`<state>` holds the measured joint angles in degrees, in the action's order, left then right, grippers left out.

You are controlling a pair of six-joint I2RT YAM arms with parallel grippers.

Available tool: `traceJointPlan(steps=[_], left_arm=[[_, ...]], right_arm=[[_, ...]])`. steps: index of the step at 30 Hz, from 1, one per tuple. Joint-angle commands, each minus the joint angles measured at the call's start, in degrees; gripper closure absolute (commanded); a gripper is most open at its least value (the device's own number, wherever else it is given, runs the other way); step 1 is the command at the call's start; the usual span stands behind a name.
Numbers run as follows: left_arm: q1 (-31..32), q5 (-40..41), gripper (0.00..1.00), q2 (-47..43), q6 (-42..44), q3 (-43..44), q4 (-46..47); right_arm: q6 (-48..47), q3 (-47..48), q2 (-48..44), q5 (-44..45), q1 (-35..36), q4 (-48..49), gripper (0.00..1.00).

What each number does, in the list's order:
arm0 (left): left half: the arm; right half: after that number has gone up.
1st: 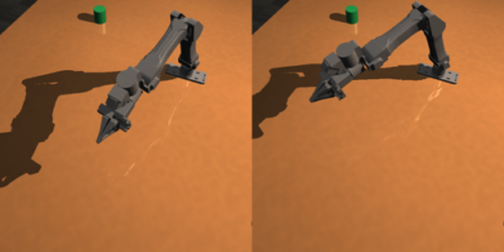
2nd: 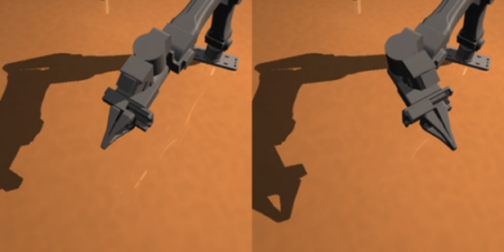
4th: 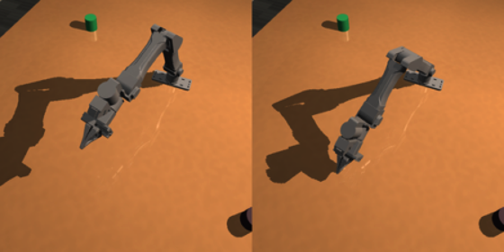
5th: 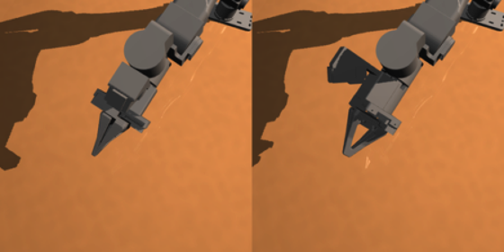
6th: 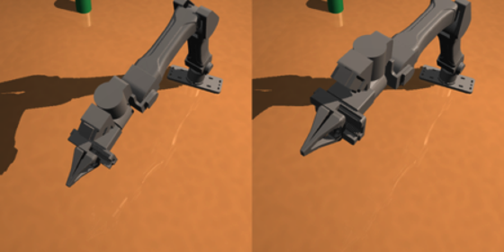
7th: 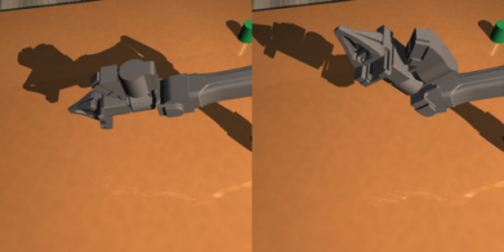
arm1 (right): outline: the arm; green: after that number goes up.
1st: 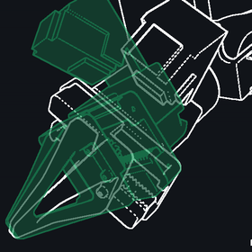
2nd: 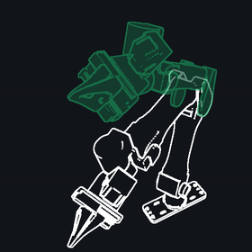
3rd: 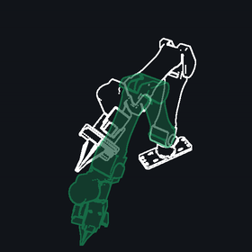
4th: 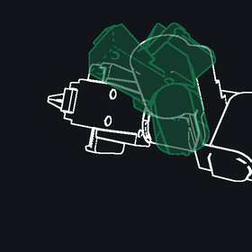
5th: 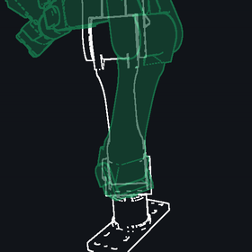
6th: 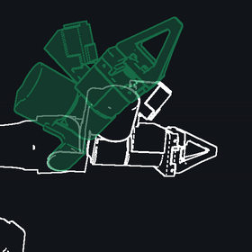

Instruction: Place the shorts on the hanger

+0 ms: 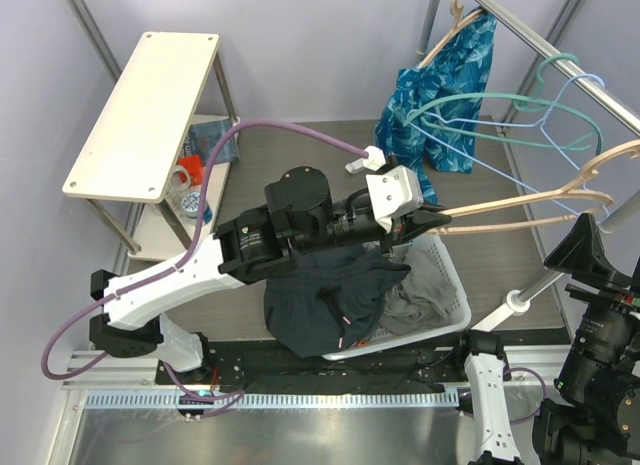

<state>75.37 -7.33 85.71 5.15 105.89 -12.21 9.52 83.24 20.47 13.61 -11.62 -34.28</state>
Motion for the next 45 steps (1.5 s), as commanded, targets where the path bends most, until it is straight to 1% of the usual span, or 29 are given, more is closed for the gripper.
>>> traceJointPlan(steps=[1,2,5,6,9,12,16,18,21,22,23,26,27,28,29,30,34,35,38,39,41,43,45], left_arm=[[0.13,-0.23,1.0,-2.04,2.5,0.2,2.99],[0.21,-0.31,1.0,-2.13,2.59,0.11,1.76],[0.21,-1.45,1.0,-4.23,3.2,-4.18,-0.26],[0.21,-2.07,1.0,-4.76,3.38,-7.59,-0.19],[0.21,-3.82,1.0,-6.7,3.29,-12.96,1.13],[0.21,-5.58,1.0,-6.52,2.68,-14.83,2.18],[0.04,-5.5,1.0,-5.38,1.62,-16.41,3.15],[-0.23,-5.33,1.0,-5.99,1.44,-16.76,2.54],[-1.19,-4.0,1.0,-9.06,0.65,-18.25,-1.75],[-1.8,-3.48,1.0,-10.2,0.74,-18.96,-4.55],[-2.16,-3.13,1.0,-13.0,1.18,-20.44,-6.15],[-4.09,-3.3,1.0,-17.49,2.58,-23.96,-12.39],[-5.05,-4.26,1.0,-20.47,2.94,-24.67,-13.62],[-5.93,-4.7,1.0,-21.89,3.37,-25.28,-15.63],[-8.03,-4.79,1.0,-23.3,3.55,-26.16,-16.18],[-9.09,-5.49,1.0,-26.09,4.34,-27.13,-17.05],[-13.49,-5.32,1.0,-31.91,6.28,-27.93,-20.75],[-15.06,-6.11,1.0,-33.05,6.8,-28.1,-22.32],[-16.66,-7.25,1.0,-37.1,7.33,-29.24,-23.47],[-18.4,-7.87,1.0,-38.07,7.42,-29.59,-23.82],[-20.25,-8.31,1.0,-40.26,6.89,-30.38,-23.74],[-22.97,-8.31,1.0,-41.67,6.02,-31.96,-23.3],[-24.74,-7.18,1.0,-44.05,5.05,-33.28,-21.82]], right_arm=[[-1.17,-0.27,-0.34,-0.34,0.37,1.76,0.01],[-1.26,-0.19,-0.43,-0.25,0.45,1.76,0.01],[-1.79,-0.36,-0.52,-0.07,0.63,1.68,0.01],[-1.87,-0.71,-0.69,-0.24,0.63,1.59,0.01],[-1.7,-1.41,-1.04,-1.39,0.72,1.32,0.01],[-1.52,-1.68,-1.05,-2.18,0.72,1.15,0.01],[-1.69,-1.59,-1.05,-3.58,0.72,0.8,0.02],[-2.13,-1.42,-1.05,-5.59,0.72,0.27,0.02],[-2.58,-2.47,-1.83,-9.11,0.81,0.01,0.02],[-2.66,-2.99,-2.18,-10.78,0.81,-0.08,0.03],[-2.84,-3.69,-2.19,-15.32,0.81,-0.87,0.03],[-2.92,-3.79,-0.52,-24.21,0.81,-3.58,0.04],[-3.27,-3.7,0.0,-31.29,0.81,-4.29,0.04],[-3.63,-3.53,0.44,-34.4,0.81,-5.0,0.04],[-5.37,-3.35,1.75,-38.09,0.81,-6.74,0.04],[-6.34,-3.09,2.29,-43.7,0.81,-7.72,0.02],[-10.83,-3.43,5.36,-54.62,0.72,-11.94,0.01],[-10.75,-3.7,6.85,-55.87,0.81,-12.64,0.01],[-11.88,-5.37,8.7,-61.05,0.81,-12.39,0.01],[-14.76,-5.72,9.58,-62.89,0.72,-12.47,0.01],[-16.72,-6.34,10.55,-67.89,0.81,-12.3,0.02],[-18.65,-6.34,12.3,-70.98,0.81,-12.21,0.05],[-16.83,-6.42,13.71,-73.45,0.72,-10.29,0.07]])
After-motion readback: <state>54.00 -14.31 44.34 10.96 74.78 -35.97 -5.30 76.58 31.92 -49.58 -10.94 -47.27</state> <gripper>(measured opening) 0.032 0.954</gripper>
